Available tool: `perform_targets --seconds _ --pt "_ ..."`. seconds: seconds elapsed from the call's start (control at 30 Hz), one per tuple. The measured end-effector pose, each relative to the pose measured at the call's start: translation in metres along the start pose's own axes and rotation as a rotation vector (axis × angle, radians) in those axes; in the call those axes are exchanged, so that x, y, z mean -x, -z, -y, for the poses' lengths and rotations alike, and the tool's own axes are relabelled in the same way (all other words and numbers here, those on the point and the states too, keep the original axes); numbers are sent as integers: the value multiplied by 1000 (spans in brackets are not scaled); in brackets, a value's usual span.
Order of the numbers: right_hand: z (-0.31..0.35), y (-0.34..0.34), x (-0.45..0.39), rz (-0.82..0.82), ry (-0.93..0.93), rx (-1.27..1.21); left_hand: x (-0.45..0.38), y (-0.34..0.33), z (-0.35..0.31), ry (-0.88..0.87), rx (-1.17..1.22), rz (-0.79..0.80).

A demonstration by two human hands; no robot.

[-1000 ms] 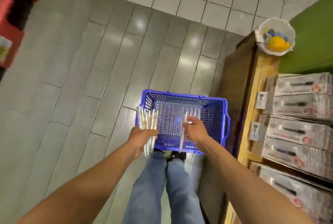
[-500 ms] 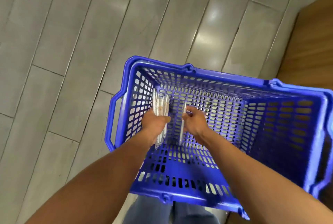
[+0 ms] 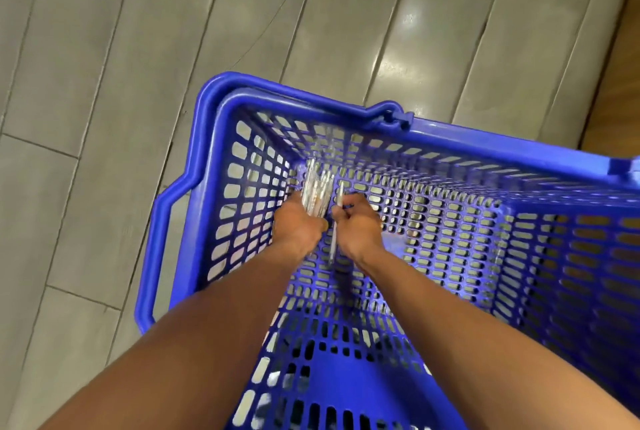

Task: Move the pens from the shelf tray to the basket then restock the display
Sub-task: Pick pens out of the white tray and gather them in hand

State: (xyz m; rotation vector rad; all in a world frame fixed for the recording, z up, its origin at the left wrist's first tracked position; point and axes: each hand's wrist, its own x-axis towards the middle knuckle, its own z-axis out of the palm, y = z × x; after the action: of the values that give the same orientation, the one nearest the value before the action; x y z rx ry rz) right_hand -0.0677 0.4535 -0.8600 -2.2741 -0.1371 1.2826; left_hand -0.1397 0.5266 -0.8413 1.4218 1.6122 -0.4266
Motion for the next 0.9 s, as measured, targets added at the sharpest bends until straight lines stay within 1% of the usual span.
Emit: perform_targets --seconds 0.13,0.23,0.43,0.57,0.73,0.83,0.9 --pt "8 0 -8 -45 14 -28 -6 4 -13 -28 -41 1" --pt "10 0 -11 -81 -6 -120 -6 4 -20 -33 -61 -16" --pt "10 1 -13 -96 -29 -109 -2 0 -18 -69 -127 -115" --pt "8 -2 -11 -87 -40 -130 2 -5 -21 -103 -165 -159" --pt "8 3 -8 -38 -11 -88 8 -11 -20 -126 -212 -184" --pt "8 9 -7 -5 10 -65 14 -12 -21 -117 -244 -168" --pt "9 15 -4 21 25 -99 19 -11 -23 -110 -244 -156"
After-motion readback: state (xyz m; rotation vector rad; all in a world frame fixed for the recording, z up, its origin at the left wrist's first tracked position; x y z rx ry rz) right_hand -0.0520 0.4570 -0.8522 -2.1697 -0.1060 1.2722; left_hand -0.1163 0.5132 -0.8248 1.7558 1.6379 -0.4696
